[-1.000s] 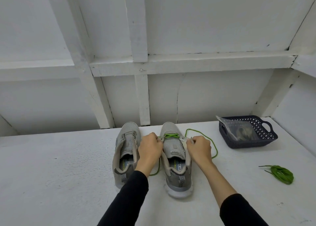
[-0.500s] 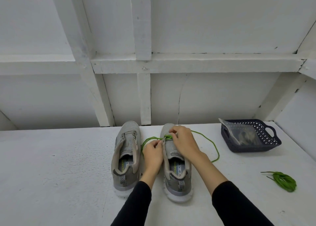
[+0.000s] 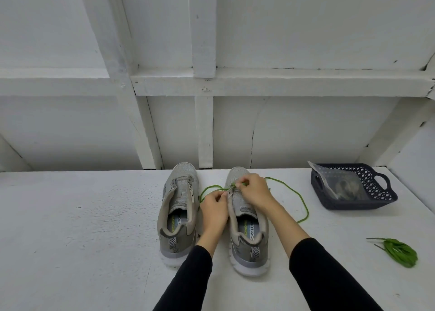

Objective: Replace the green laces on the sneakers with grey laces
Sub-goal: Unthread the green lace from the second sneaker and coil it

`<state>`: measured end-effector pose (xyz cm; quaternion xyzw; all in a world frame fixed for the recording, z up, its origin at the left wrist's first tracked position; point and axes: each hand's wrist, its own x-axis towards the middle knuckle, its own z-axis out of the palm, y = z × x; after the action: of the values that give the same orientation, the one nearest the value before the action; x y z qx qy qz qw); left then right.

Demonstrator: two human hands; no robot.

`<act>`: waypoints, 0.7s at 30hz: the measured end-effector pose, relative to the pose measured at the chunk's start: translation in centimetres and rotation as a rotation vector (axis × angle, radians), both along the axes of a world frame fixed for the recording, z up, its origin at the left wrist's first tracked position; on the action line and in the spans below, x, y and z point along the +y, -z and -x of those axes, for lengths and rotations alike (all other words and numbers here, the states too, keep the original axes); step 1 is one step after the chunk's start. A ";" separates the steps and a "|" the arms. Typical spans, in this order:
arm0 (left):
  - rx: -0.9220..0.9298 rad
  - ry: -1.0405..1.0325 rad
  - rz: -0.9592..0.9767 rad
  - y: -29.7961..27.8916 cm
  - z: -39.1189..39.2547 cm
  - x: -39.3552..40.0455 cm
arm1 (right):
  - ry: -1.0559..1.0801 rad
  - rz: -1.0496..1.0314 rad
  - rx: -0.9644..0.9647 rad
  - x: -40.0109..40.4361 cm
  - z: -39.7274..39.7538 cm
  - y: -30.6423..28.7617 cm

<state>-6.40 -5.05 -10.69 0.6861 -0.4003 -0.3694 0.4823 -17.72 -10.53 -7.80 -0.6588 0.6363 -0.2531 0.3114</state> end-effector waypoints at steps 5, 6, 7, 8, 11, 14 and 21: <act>-0.029 -0.021 -0.038 0.1 -0.1 -0.1 | 0.361 -0.192 -0.914 1.0 2.7 -0.2; -0.030 -0.024 -0.041 0.2 -0.1 -0.1 | 0.454 -0.242 -1.080 1.2 3.5 0.0; -0.029 -0.024 -0.042 0.3 -0.1 -0.1 | 0.547 -0.292 -1.216 1.3 4.3 0.5; -0.028 -0.022 -0.041 0.3 -0.1 -0.1 | 0.624 -0.336 -1.283 1.4 4.8 1.1; -0.036 -0.017 -0.038 0.4 0.0 -0.2 | 0.724 -0.403 -1.131 1.6 5.1 2.6; -0.038 -0.028 -0.040 0.5 -0.1 -0.2 | 0.739 -0.201 -0.814 1.4 4.4 1.7; -0.040 -0.028 -0.036 0.5 -0.1 -0.1 | 0.069 0.165 -0.161 1.2 1.2 -1.8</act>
<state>-6.30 -5.19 -11.17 0.7074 -0.3934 -0.3559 0.4670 -18.96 -9.32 -6.03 -0.6374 0.6085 -0.3675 0.2975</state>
